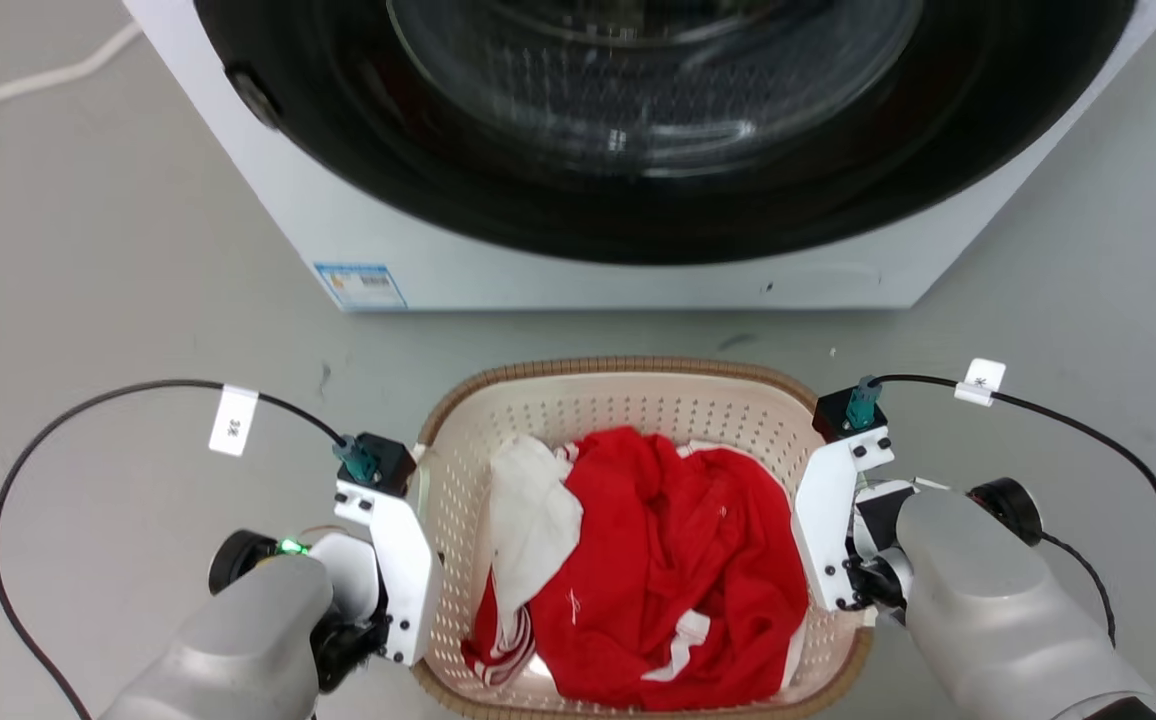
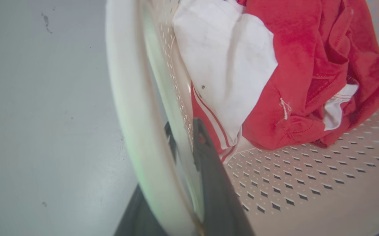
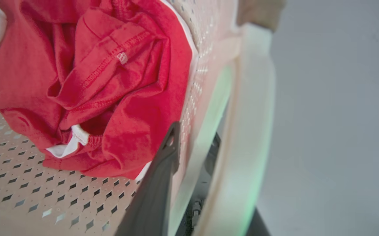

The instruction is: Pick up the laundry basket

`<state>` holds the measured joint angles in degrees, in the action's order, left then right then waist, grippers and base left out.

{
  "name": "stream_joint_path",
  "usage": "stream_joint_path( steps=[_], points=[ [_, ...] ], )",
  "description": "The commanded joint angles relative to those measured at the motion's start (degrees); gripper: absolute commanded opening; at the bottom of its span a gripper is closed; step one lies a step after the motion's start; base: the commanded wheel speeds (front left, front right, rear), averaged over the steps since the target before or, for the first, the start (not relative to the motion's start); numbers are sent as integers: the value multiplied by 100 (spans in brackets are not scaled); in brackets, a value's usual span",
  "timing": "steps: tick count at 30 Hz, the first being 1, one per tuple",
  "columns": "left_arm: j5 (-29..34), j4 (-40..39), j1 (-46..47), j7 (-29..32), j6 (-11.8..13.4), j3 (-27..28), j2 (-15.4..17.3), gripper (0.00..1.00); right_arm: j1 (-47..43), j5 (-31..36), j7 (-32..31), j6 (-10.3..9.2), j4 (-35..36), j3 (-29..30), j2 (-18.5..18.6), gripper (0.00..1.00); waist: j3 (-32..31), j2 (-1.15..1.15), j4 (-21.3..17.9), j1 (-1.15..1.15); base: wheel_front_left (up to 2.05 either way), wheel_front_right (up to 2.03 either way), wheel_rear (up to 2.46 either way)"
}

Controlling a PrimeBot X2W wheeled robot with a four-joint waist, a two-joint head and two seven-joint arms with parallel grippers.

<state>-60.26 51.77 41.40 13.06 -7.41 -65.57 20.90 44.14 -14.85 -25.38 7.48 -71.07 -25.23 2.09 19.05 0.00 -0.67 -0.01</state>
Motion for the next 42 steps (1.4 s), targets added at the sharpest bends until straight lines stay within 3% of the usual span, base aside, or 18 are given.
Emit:
stream_joint_path(
  steps=[1, 9, 18, 42],
  points=[
    [-55, 7, -136, 106, -8, -107, 176, 0, -85, 14, -102, 2, -23, -123, 140, 0, -561, 0, -36, 1, 0, 0, 0],
    [-476, -248, -392, 677, -13, -441, 336, 0, -304, -236, -475, 2, -25, -367, 143, 0, -1308, 0, -94, 1, 0, 0, 0],
    [-678, -434, -514, 894, -14, -600, 437, 0, -560, -562, -824, 9, 101, -675, 141, 0, -1854, 0, -182, 1, 0, 0, 0],
    [-803, -591, -638, 1181, -31, -764, 414, 0, -441, -926, -902, 9, 78, -1043, 124, 0, -2054, 0, -68, 1, 0, 0, 0]
  ],
)
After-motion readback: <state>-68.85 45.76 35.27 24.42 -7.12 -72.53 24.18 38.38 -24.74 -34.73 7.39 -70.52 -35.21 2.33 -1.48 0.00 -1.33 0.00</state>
